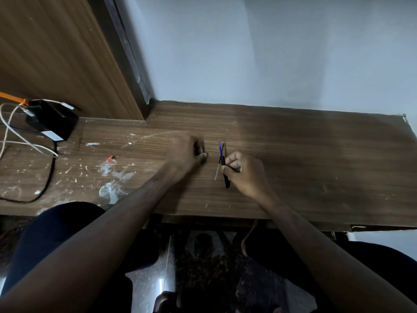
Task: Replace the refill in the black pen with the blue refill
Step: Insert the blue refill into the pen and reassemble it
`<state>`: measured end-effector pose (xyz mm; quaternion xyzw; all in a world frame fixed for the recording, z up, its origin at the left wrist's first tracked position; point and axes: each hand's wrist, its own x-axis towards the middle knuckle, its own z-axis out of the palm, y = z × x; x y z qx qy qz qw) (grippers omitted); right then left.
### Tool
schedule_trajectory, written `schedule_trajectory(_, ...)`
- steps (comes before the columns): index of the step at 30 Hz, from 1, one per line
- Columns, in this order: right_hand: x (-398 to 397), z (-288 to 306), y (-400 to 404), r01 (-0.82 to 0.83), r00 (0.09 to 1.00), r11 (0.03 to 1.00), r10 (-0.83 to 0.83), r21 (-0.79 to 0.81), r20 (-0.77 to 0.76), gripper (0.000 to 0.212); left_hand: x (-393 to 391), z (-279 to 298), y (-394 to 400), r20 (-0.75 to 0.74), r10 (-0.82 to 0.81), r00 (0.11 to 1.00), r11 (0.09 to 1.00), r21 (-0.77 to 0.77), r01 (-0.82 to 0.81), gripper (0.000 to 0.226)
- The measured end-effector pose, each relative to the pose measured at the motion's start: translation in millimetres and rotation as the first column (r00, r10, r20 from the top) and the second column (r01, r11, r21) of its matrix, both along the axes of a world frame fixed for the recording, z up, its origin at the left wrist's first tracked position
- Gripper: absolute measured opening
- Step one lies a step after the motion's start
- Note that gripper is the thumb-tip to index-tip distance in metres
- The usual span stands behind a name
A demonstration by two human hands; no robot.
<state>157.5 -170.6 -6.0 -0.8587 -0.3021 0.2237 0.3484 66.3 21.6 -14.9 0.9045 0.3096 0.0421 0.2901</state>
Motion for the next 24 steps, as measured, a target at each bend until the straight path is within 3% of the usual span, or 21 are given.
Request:
schedule_trajectory(2,-1,0,1,-0.014,1.000,1.000,0.015,-0.021,0.012,0.016,0,0,3,0.068,0.048,0.997,0.994,-0.099,-0.041,0.015)
schedule_trajectory(4,-2,0,2,-0.025,0.999,0.999,0.026,-0.023,0.030,0.016,1,2,6,0.166,0.207,0.964,0.931,-0.337,-0.142,0.018)
schedule_trajectory(7,-4,0,4,-0.039,0.998,0.999,0.040,-0.012,0.048,0.014,5,6,11,0.233,0.526,0.818,0.609,-0.775,-0.171,0.025)
schedule_trajectory(10,-6,2,7,-0.060,0.997,0.998,0.061,-0.008,0.048,0.013,8,6,13,0.252,0.650,0.717,0.460,-0.881,-0.107,0.021)
schedule_trajectory(15,-8,4,9,-0.079,0.996,0.997,0.079,-0.007,0.052,0.011,10,3,15,0.273,0.673,0.688,0.448,-0.890,-0.085,0.021)
schedule_trajectory(24,-7,3,10,-0.061,0.997,0.998,0.060,0.020,0.051,0.011,9,2,11,0.298,0.587,0.753,0.517,-0.854,-0.065,0.020)
